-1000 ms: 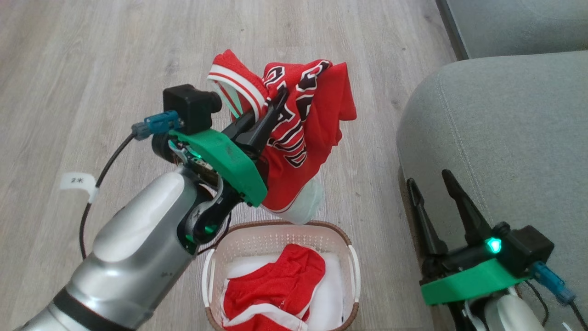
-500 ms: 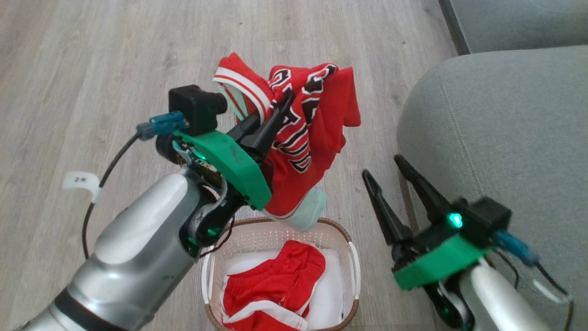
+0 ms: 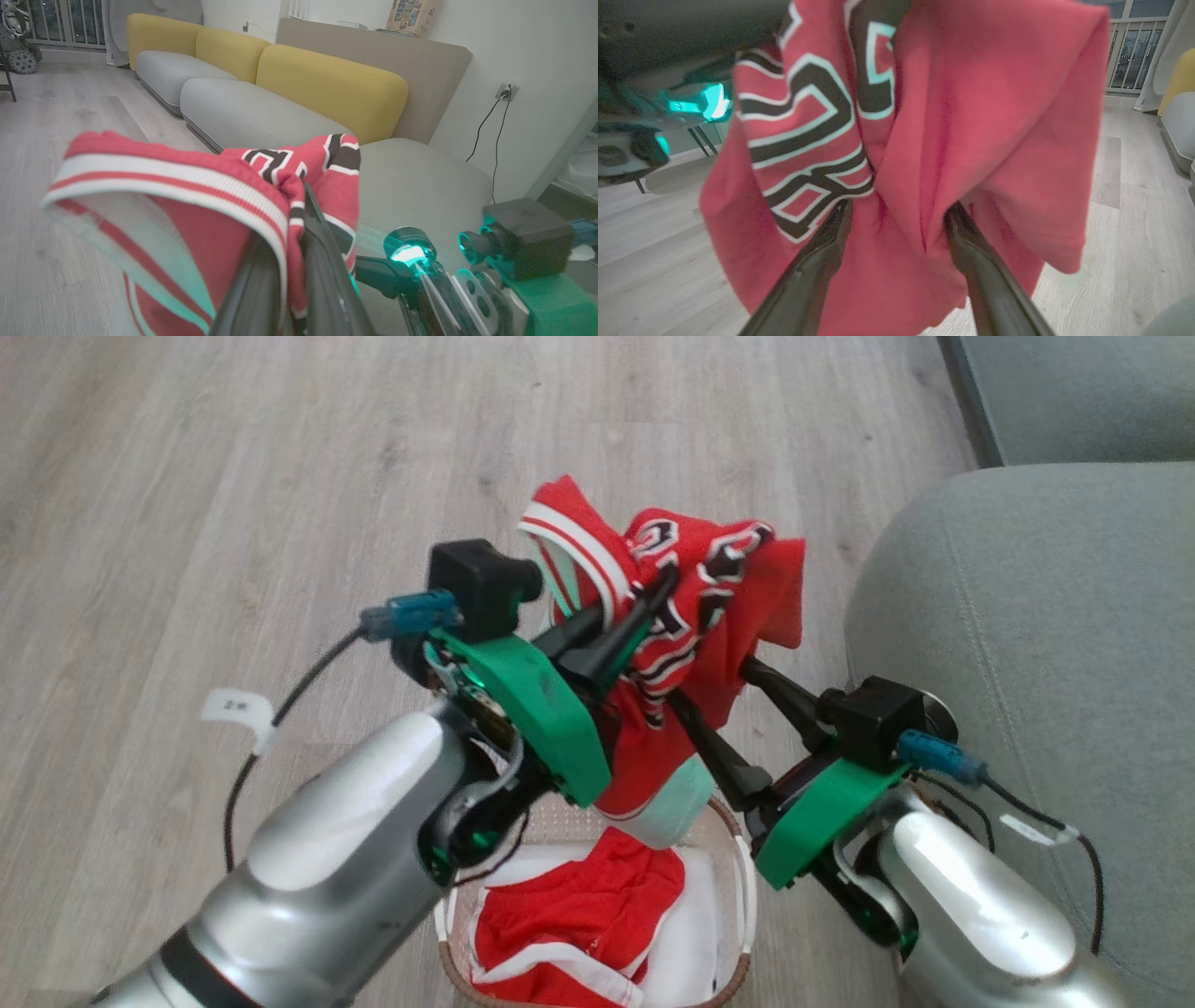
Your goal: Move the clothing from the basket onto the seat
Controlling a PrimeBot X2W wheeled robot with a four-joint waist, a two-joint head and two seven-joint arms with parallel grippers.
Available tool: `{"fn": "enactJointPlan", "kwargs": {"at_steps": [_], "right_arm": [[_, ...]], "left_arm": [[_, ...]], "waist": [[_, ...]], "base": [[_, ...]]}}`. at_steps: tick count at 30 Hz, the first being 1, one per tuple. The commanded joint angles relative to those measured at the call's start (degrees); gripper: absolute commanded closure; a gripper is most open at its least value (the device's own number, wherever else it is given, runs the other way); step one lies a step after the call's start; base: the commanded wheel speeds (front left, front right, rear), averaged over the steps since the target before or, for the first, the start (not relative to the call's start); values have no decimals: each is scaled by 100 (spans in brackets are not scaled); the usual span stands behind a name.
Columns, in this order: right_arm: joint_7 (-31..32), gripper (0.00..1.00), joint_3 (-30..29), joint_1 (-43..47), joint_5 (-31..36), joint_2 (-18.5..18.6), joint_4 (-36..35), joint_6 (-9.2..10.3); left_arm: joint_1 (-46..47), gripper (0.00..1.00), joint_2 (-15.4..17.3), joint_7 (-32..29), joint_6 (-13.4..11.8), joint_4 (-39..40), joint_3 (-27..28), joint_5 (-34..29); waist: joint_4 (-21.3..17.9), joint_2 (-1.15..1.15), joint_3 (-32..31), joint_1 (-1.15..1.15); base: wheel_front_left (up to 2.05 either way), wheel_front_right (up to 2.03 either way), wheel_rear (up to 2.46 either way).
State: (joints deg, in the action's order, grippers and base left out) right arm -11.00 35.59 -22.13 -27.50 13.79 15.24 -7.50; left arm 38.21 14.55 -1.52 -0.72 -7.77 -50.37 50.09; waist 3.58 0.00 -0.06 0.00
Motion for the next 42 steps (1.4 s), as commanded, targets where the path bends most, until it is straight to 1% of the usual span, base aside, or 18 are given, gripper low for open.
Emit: {"fn": "enactJointPlan", "kwargs": {"at_steps": [1, 8, 14, 15, 16, 17, 21, 24, 32, 39, 40, 41, 42], "right_arm": [[0, 0, 86, -273, -60, 30, -31, 1], [-58, 0, 488, -635, -288, -30, 471, 1], [-208, 0, 758, -881, -451, -176, 786, 1], [-240, 26, 795, -910, -473, -194, 818, 1], [-269, 61, 825, -937, -485, -203, 845, 1], [-294, 100, 848, -959, -497, -208, 868, 1], [-364, 100, 914, -988, -545, -184, 893, 1], [-387, 100, 855, -947, -576, -135, 843, 1], [-398, 100, 199, -441, -402, -65, 270, 1], [-399, 100, -195, -4, -218, 20, -149, 1], [-399, 100, -286, 72, -189, 35, -218, 1], [-399, 100, -387, 146, -164, 44, -291, 1], [-399, 100, -492, 218, -137, 55, -361, 1]], "left_arm": [[340, 100, 30, 0, 40, 195, 177, -29], [341, 100, -128, -75, 144, 166, -25, -15], [334, 100, -208, -112, 178, 109, -119, 9], [331, 100, -213, -112, 179, 101, -124, 13], [329, 100, -215, -112, 178, 96, -127, 18], [328, 100, -215, -109, 175, 91, -126, 21], [322, 100, -185, -82, 154, 41, -96, 33], [307, 100, -145, -53, 138, -14, -65, 43], [188, 100, -2, -8, 85, -68, -26, 70], [93, 100, 62, 23, 21, -50, -23, 75], [81, 94, 65, 28, 10, -44, -24, 75], [70, 71, 71, 33, 0, -32, -24, 75], [57, 60, 76, 40, -6, -20, -27, 75]], "waist": [[79, 0, -6, 0], [326, 0, -31, 0], [454, 0, -32, 0], [466, 0, -33, 0], [475, 0, -28, 0], [482, 0, -22, 0], [478, 0, -11, 0], [448, 0, -13, 0], [340, 0, -10, 0], [234, 0, -25, 0], [212, 0, -30, 0], [183, 0, -29, 0], [156, 0, -32, 0]], "base": [[0, 0, 0], [0, 0, 0], [0, 0, 0], [0, 0, 0], [0, 0, 0], [0, 0, 0], [0, 0, 0], [0, 0, 0], [0, 0, 0], [0, 0, 0], [0, 0, 0], [0, 0, 0], [0, 0, 0]]}}
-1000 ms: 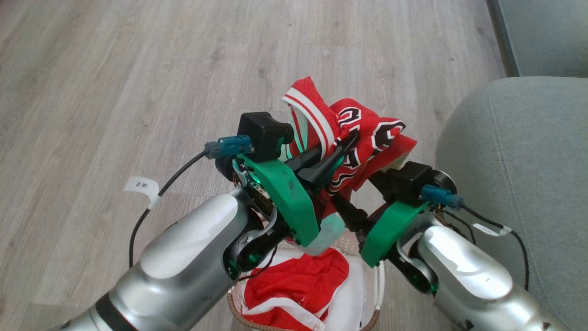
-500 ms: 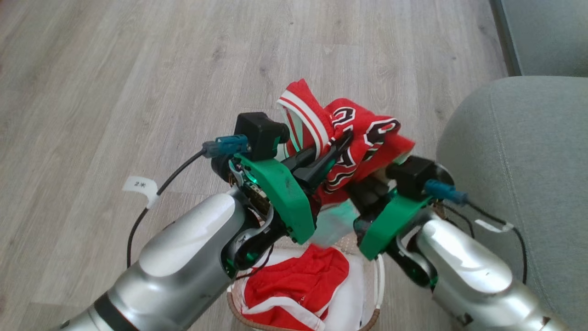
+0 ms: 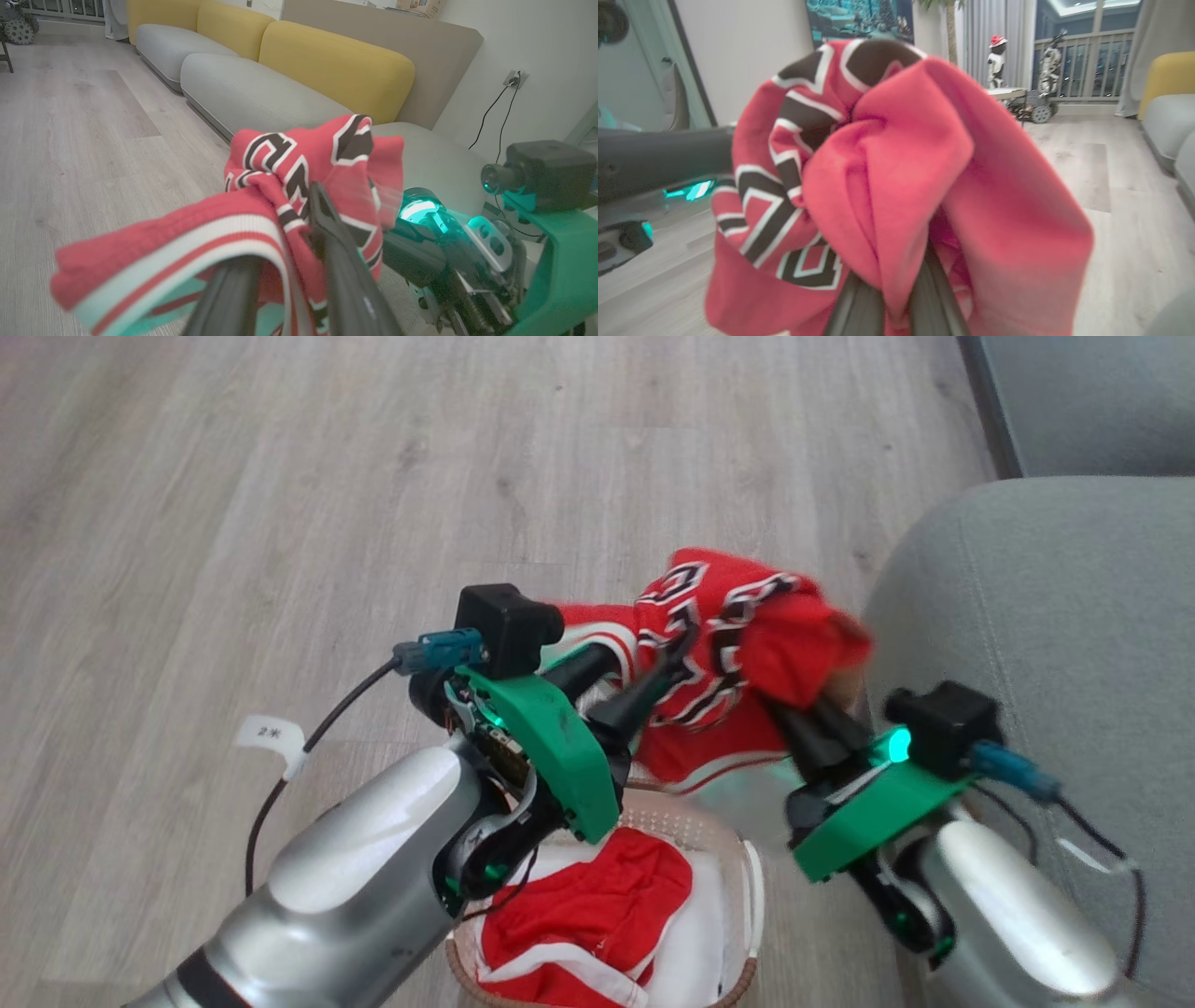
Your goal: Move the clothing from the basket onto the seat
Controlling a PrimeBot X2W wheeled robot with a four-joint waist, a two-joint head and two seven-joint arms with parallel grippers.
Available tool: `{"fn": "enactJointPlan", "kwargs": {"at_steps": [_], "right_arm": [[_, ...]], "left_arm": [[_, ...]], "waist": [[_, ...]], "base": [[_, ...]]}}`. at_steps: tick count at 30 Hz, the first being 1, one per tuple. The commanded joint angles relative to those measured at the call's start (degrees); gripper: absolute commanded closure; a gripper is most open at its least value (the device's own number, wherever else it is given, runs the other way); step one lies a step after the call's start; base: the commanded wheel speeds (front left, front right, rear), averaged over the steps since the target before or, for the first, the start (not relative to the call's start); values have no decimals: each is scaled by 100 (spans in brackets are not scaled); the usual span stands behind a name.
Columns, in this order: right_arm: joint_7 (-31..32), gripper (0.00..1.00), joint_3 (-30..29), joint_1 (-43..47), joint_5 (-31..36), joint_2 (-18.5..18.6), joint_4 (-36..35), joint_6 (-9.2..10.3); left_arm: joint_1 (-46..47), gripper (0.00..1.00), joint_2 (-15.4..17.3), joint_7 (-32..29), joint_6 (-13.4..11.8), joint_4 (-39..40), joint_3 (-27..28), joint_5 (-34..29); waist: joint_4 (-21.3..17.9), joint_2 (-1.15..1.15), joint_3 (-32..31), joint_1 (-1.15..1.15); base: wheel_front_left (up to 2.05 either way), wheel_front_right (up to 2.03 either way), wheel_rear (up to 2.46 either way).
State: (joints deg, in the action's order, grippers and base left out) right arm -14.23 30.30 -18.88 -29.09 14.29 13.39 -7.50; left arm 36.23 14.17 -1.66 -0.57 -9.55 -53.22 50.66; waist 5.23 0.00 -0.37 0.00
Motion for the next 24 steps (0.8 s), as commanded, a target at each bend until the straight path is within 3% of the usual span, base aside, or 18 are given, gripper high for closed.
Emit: {"fn": "enactJointPlan", "kwargs": {"at_steps": [1, 2, 12, 24], "right_arm": [[-76, 100, -67, -42, 50, 19, -240, 1], [-76, 100, -181, 22, 75, 26, -311, 1], [-76, 100, -1118, 445, 320, 202, -858, 1], [-76, 100, -1746, 776, 494, 404, -1395, 1]], "left_arm": [[241, 14, 124, 59, -26, 173, 253, 15], [227, 0, 137, 67, -33, 189, 248, 6], [83, 0, 290, 254, -85, 421, 219, -124], [54, 0, 344, 564, -119, 502, 142, -400]], "waist": [[-44, 0, -3, 0], [-84, 0, -3, 0], [-710, 0, 48, 0], [-1817, 0, 209, 0]], "base": [[0, 0, 0], [0, 0, 0], [0, 0, 0], [0, 0, 0]]}}
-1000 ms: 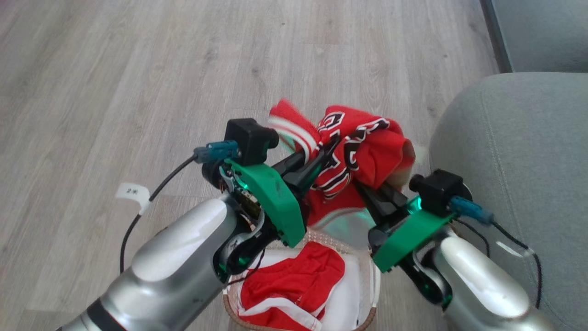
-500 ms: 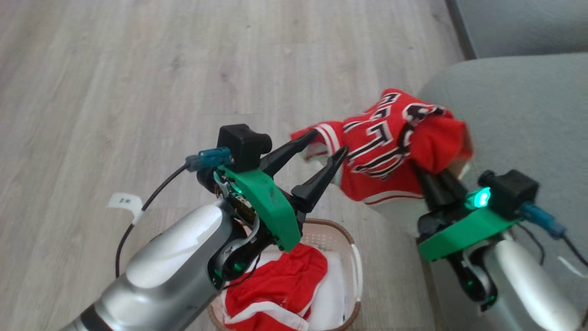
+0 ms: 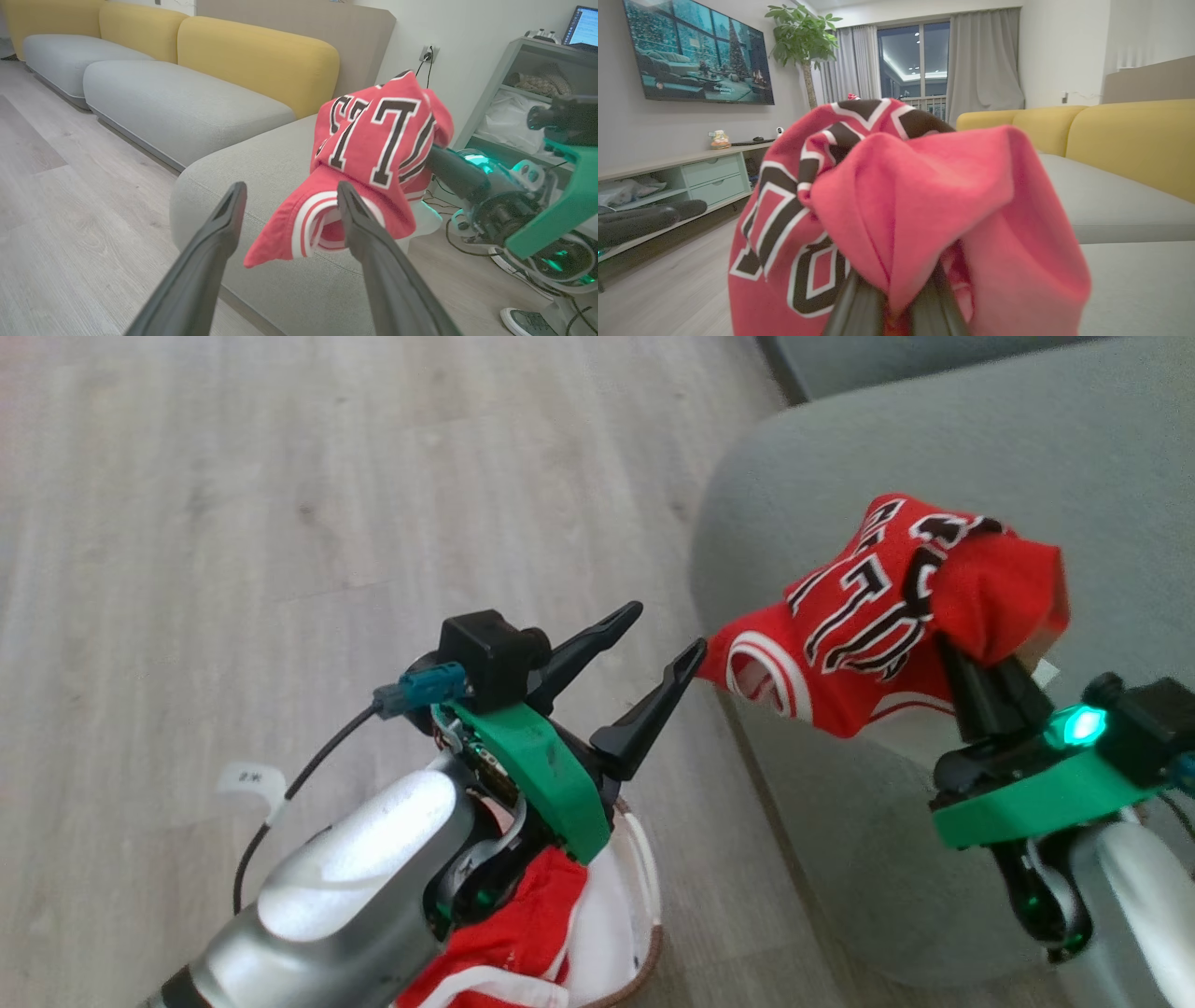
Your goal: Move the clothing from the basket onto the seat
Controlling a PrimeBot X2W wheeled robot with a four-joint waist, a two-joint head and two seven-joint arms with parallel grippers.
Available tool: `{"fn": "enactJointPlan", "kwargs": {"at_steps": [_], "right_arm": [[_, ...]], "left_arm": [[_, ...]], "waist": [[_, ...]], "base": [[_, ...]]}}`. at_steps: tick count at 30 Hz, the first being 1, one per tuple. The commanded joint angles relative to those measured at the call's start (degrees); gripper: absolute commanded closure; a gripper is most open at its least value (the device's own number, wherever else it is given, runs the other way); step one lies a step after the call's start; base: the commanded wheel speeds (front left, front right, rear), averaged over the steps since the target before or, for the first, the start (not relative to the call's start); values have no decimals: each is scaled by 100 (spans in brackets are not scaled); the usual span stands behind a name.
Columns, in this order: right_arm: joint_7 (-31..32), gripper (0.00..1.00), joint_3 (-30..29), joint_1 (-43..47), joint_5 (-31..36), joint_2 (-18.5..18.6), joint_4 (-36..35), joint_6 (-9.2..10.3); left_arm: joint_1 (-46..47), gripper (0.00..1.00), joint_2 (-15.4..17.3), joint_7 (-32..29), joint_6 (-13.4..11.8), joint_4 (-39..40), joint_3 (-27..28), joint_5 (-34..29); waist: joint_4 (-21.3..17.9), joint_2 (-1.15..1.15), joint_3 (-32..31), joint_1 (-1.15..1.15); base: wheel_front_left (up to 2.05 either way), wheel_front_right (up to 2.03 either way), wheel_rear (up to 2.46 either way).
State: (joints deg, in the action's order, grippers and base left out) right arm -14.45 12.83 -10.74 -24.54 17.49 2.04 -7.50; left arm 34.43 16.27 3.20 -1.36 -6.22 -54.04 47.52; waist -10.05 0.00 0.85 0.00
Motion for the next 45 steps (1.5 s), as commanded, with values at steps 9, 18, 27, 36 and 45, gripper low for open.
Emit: {"fn": "enactJointPlan", "kwargs": {"at_steps": [9, 18, 27, 36, 45], "right_arm": [[-54, 100, -341, 138, 142, -49, -618, 1], [-54, 100, -475, 253, 216, -165, -785, 1], [-38, 100, -593, 291, 242, -177, -953, 1], [39, 100, -709, 61, 149, -89, -948, 1], [118, 100, -594, -1097, -146, 395, -342, 1]], "left_arm": [[371, 0, 197, 171, -33, 171, 189, -267], [428, 0, 264, 274, -101, 116, 143, -464], [497, 0, 282, 341, -163, 54, 118, -571], [585, 0, 277, 299, -156, 67, 88, -574], [857, 0, 363, 91, -128, 242, 37, -668]], "waist": [[-1027, 0, 304, 0], [-1564, 0, 378, 0], [-1864, 0, 511, 0], [-1846, 0, 671, 0], [-1651, 0, 1233, 0]], "base": [[0, 0, 0], [0, 0, 0], [0, 0, 0], [0, 0, 0], [0, 0, 0]]}}
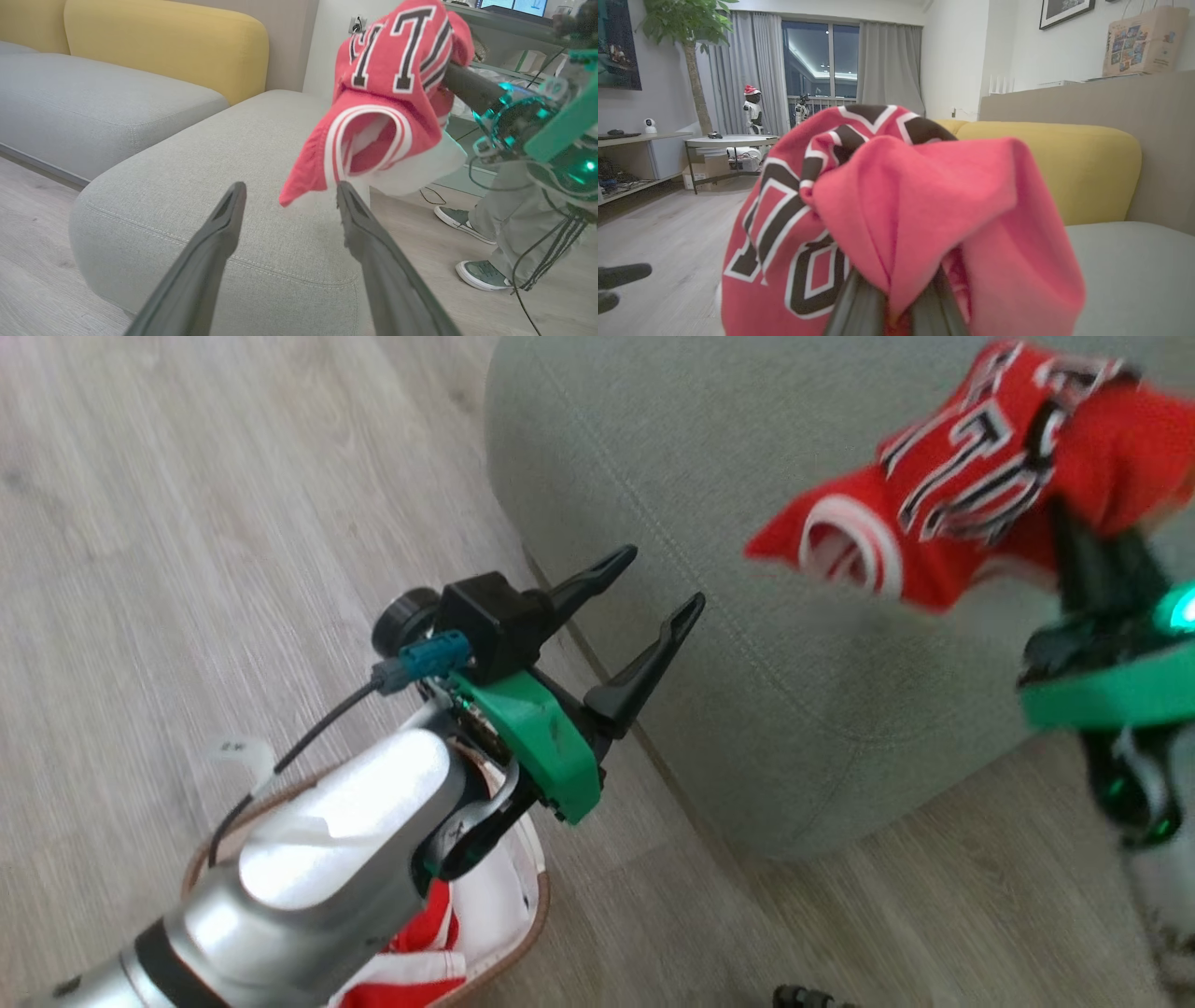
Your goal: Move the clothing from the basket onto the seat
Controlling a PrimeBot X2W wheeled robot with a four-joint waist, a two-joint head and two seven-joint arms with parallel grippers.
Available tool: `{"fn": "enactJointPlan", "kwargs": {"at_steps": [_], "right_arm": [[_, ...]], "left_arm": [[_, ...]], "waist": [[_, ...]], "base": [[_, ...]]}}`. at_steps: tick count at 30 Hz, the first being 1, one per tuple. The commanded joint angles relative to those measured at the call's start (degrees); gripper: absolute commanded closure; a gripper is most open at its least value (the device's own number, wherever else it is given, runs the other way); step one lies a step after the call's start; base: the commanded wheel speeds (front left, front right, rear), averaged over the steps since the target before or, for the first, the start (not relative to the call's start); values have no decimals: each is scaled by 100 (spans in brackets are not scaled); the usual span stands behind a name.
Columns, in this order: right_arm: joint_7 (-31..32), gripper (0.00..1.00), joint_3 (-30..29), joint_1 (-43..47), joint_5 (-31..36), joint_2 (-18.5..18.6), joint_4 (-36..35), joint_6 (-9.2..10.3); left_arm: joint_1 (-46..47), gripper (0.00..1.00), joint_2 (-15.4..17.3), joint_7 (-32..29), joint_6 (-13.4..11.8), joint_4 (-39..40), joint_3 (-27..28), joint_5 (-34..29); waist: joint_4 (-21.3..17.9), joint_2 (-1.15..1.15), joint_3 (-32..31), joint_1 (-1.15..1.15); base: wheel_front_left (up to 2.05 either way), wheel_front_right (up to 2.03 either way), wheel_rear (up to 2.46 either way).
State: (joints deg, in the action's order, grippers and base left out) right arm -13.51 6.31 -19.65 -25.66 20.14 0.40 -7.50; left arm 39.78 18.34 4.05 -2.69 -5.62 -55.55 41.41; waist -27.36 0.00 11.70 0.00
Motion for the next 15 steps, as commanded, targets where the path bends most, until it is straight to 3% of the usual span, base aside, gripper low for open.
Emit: {"fn": "enactJointPlan", "kwargs": {"at_steps": [1, 13, 15], "right_arm": [[25, 100, 58, -381, -79, 201, -98, 1], [-45, 100, 69, -2342, -614, 988, 1190, 1], [-83, 100, 57, -2756, -767, 1110, 1693, 1]], "left_arm": [[372, 0, 169, -26, 10, 212, 184, -76], [985, 0, 214, -372, 94, 555, 119, -297], [1137, 0, 216, -419, 106, 627, 122, -357]], "waist": [[112, 0, 239, 0], [548, 0, 1277, 0], [663, 0, 1530, 0]], "base": [[0, 0, 0], [0, 0, 0], [0, 0, 0]]}}
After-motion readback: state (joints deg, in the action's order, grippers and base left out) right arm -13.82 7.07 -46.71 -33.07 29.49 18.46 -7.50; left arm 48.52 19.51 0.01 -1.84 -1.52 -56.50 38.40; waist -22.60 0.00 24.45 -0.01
